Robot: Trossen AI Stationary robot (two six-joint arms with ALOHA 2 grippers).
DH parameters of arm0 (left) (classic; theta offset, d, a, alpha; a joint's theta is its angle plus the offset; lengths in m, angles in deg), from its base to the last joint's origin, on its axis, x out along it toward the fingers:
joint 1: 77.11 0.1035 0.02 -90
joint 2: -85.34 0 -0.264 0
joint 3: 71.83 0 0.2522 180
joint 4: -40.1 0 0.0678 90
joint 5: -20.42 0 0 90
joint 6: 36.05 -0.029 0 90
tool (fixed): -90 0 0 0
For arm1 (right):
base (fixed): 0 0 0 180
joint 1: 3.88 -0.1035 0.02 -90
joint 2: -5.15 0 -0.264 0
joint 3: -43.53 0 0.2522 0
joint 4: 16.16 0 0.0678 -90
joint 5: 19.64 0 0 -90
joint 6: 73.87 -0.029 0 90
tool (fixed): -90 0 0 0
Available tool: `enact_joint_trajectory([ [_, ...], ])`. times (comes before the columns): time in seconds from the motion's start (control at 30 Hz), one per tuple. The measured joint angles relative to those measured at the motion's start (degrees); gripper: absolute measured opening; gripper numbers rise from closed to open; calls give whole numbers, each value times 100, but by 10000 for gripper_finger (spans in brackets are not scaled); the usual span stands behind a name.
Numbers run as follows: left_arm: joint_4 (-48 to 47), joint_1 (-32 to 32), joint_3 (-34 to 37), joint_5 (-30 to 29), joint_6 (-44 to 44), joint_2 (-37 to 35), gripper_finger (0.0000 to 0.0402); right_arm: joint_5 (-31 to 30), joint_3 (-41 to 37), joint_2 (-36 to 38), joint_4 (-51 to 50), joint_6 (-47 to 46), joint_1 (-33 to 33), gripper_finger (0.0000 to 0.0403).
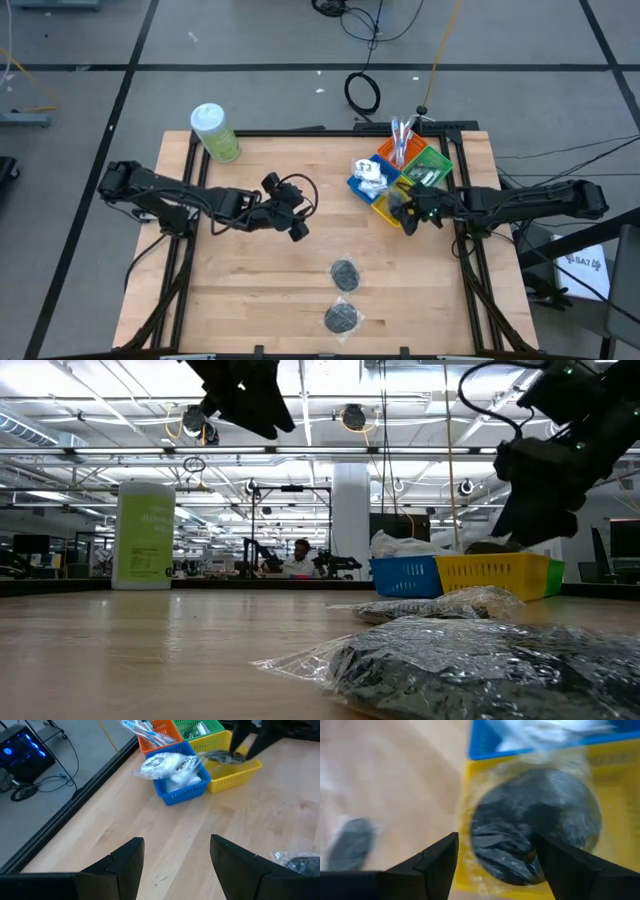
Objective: Pick & Place Travel size toiletries
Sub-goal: Put the black hairbrush into the yellow bin
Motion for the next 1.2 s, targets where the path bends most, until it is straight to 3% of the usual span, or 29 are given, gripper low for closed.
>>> enact_joint_trajectory([
  [0.27, 58, 62, 2, 10, -77, 0, 223, 173, 183, 327, 454, 354, 1, 253],
  [0.43, 58, 57, 1, 118, -75, 0, 223, -293, 183, 459, 270, 518, 70, 253],
  [0.5, 61, 59, 1, 470, -87, 1, 223, -261, 182, 450, 353, 599, 62, 253],
  [0.6, 256, 57, 2, 1491, -269, 161, 223, -240, 178, 452, 648, 796, 13, 253],
  [0.77, 1222, -59, 7, 2918, -1154, 1107, 223, -94, 178, 456, 1209, 1264, -15, 253],
  [1.03, 2659, -52, 13, 3630, -1561, 2625, 223, -116, 167, 455, 1361, 1508, -11, 253],
  [1.2, 3582, -201, 17, 3794, -2334, 3222, 223, -114, 165, 455, 1334, 1468, -11, 253],
])
